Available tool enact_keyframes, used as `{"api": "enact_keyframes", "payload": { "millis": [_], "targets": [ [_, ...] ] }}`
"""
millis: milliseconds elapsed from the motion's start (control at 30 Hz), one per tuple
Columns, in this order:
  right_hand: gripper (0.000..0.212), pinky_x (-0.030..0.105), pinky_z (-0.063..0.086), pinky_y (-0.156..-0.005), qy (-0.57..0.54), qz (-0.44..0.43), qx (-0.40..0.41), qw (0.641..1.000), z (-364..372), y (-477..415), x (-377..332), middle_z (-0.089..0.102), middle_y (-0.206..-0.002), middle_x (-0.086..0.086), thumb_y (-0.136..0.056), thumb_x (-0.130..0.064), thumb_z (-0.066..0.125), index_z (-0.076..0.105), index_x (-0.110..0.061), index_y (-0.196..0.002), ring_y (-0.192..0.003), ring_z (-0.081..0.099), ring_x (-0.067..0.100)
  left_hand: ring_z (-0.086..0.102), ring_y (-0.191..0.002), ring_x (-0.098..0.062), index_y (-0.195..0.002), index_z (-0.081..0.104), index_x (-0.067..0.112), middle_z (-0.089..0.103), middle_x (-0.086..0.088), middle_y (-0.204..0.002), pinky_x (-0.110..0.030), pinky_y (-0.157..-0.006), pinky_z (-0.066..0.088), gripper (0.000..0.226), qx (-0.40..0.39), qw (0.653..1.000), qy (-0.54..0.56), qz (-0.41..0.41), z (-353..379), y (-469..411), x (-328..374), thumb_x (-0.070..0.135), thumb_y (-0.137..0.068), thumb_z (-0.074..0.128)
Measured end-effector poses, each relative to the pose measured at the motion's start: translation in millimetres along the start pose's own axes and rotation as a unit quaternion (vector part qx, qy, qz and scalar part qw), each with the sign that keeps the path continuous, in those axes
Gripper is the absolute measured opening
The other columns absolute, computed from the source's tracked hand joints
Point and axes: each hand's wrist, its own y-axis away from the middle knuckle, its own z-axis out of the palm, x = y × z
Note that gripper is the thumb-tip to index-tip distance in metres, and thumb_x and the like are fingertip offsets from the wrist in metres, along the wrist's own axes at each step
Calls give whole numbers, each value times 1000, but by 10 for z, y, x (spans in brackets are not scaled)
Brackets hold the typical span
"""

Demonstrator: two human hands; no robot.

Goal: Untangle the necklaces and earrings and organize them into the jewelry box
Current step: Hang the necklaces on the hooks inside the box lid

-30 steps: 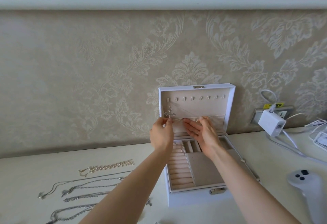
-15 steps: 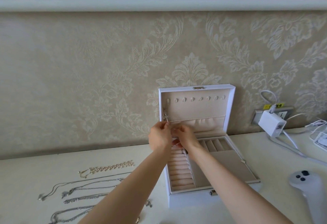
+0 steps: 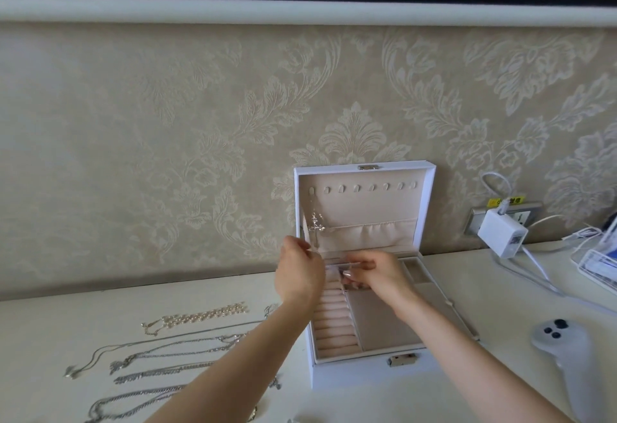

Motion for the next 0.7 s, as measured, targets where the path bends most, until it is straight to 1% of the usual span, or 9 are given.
{"api": "enact_keyframes", "payload": {
  "millis": [67, 100, 200, 267, 333, 400, 467, 567, 700],
  "targets": [
    [20, 13, 46, -54, 69, -22, 10, 997, -94, -5, 14, 70, -78, 10, -81, 8, 63, 70, -8, -91, -65, 64, 13, 52, -101, -21, -111, 53, 14, 56, -1, -112, -29, -75, 41, 27, 9, 987, -88, 133, 19, 77, 29, 4, -88, 42],
    [21, 14, 46, -57, 111, -33, 15, 993, -145, -17, 18, 71, -76, 5, -80, 6, 65, 71, -14, -84, -67, 65, 11, 48, -107, -19, -116, 53, 15, 54, 0, -118, -28, -80, 42, 34, 0, 974, -127, 188, 37, 89, 36, 2, -87, 42],
    [19, 18, 48, -64, 192, -63, 77, 976, -301, -85, -39, 72, -78, 1, -78, -1, 70, 71, -19, -82, -64, 63, 5, 37, -121, -19, -130, 45, 17, 43, 2, -133, -26, -97, 33, 50, -40, 930, -230, 282, 102, 37, 17, 0, -83, 44],
    [16, 17, 47, -56, 152, -99, 126, 975, -380, -129, -161, 70, -77, 4, -79, -1, 69, 68, -17, -81, -52, 59, 7, 37, -122, -20, -129, 45, 15, 42, 0, -134, -27, -100, 31, 50, -43, 922, -248, 294, 125, 21, -19, -2, -81, 45],
    [21, 16, 50, -51, 65, -144, 151, 976, -426, -193, -327, 67, -74, 6, -82, 3, 66, 63, -17, -76, -48, 60, 5, 48, -108, -26, -112, 55, 10, 52, -5, -117, -31, -89, 41, 42, -5, 928, -231, 291, 154, 34, -72, -6, -74, 47],
    [27, 18, 54, -60, 18, -193, 164, 967, -452, -286, -481, 65, -71, 1, -81, 6, 65, 61, -19, -73, -54, 62, 2, 53, -92, -29, -95, 60, 6, 57, -9, -102, -34, -75, 47, 35, 32, 936, -220, 273, 178, 30, -133, -9, -65, 50],
    [32, 26, 55, -73, 15, -235, 180, 955, -439, -385, -586, 66, -71, -4, -79, 8, 65, 62, -23, -71, -65, 64, 7, 54, -87, -27, -96, 62, 6, 57, -9, -103, -33, -71, 48, 41, 50, 929, -255, 263, 194, 19, -204, -6, -57, 58],
    [37, 33, 53, -80, 23, -266, 197, 943, -388, -487, -668, 67, -72, -6, -78, 8, 65, 62, -27, -69, -72, 64, 15, 55, -87, -25, -103, 62, 8, 56, -7, -111, -31, -71, 49, 55, 45, 918, -292, 266, 187, 1, -247, -3, -49, 64],
    [34, 21, 51, -74, 22, -286, 205, 936, -350, -567, -739, 67, -71, -7, -78, 10, 63, 63, -24, -70, -68, 63, 4, 56, -80, -23, -100, 61, 10, 59, -7, -106, -30, -64, 48, 55, 45, 908, -324, 263, 196, -5, -213, 0, -46, 64]
  ]
}}
